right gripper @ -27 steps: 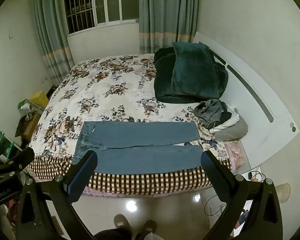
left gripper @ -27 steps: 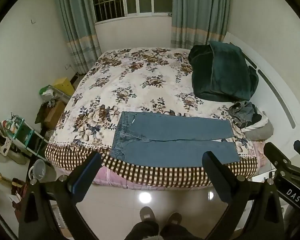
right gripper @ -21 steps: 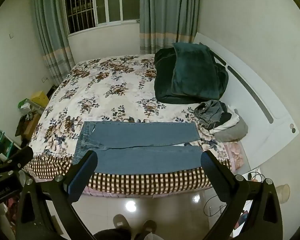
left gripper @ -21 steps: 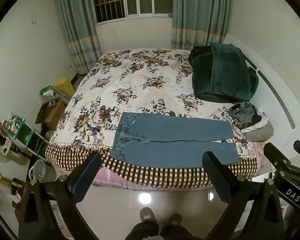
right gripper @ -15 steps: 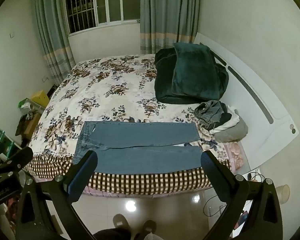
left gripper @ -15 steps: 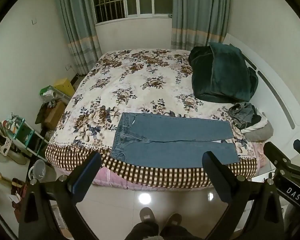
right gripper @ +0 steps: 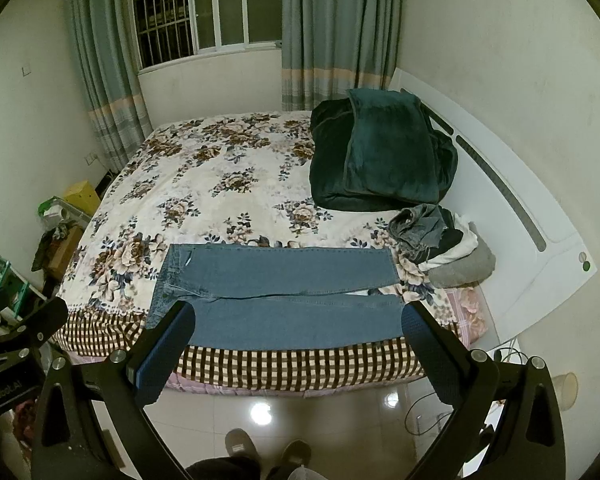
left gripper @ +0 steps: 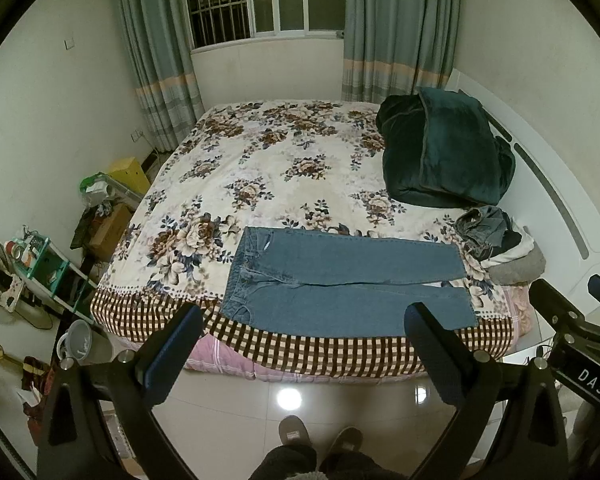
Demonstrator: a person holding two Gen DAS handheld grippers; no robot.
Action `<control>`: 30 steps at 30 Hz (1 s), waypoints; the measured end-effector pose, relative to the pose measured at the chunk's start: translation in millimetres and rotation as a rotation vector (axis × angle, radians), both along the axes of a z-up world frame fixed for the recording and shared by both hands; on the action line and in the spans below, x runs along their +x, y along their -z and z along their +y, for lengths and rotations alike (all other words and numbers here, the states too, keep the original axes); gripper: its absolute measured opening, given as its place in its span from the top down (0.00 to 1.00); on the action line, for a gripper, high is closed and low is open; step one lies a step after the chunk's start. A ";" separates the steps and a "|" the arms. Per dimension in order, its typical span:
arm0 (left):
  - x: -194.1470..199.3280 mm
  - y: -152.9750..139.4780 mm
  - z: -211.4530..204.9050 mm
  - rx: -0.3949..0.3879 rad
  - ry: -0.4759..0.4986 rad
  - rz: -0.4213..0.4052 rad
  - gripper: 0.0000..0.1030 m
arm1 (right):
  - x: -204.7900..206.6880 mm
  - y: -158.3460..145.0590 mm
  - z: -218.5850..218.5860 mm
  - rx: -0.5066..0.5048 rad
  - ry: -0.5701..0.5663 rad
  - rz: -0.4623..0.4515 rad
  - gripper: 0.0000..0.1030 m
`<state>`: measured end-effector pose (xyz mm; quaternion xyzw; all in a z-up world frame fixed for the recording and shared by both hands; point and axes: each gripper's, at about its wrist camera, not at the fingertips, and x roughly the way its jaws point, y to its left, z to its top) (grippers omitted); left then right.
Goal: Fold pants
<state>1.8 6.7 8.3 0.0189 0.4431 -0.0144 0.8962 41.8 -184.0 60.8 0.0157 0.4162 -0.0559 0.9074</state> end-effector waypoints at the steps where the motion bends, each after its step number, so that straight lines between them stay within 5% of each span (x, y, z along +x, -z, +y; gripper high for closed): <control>1: 4.2 -7.2 -2.0 -0.001 0.000 -0.001 0.00 | 0.0 -0.2 -0.1 0.001 0.001 0.000 0.00; 30: 4.7 -24.1 -11.9 -0.002 -0.003 -0.016 0.00 | -0.5 -5.3 -0.9 0.000 -0.001 -0.005 0.00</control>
